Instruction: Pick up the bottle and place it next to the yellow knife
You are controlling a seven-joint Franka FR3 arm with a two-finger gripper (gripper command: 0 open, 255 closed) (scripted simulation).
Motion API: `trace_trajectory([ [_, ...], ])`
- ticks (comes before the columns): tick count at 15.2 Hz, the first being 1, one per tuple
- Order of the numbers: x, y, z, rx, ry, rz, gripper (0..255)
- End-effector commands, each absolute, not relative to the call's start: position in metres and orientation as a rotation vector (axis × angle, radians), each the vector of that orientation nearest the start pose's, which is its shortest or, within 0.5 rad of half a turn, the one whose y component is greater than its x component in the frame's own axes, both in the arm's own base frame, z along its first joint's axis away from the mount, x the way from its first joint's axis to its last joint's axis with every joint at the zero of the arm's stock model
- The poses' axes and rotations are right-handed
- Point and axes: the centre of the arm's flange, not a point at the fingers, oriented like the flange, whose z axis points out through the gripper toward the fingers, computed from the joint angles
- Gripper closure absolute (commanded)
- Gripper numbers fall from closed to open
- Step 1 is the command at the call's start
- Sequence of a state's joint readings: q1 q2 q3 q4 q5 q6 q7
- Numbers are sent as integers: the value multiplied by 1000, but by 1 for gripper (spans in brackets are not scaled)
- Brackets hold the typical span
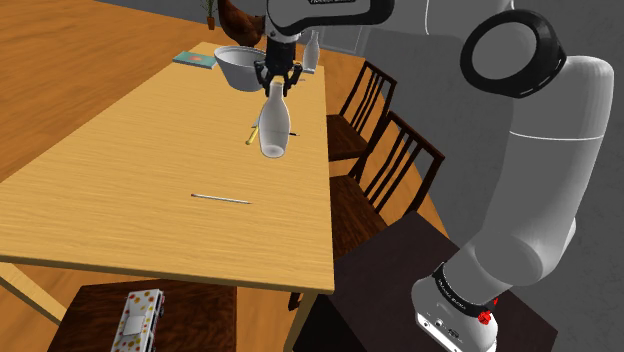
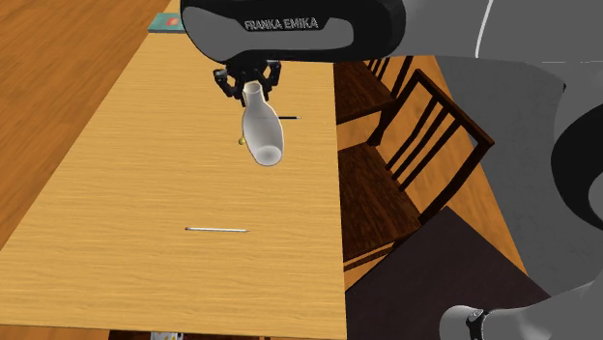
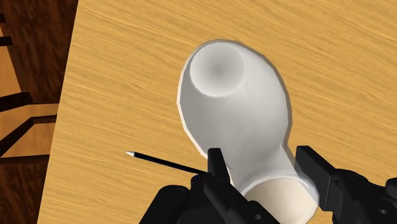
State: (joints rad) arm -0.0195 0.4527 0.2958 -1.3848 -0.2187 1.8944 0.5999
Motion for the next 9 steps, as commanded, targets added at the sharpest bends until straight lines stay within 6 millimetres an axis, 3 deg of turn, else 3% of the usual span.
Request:
trace_trajectory([
  [1,684,138,458,-3145,467,-168,255],
  [4,684,138,441,-3145,467,-168,255],
  [9,684,138,441,-3145,467,-168,255],
])
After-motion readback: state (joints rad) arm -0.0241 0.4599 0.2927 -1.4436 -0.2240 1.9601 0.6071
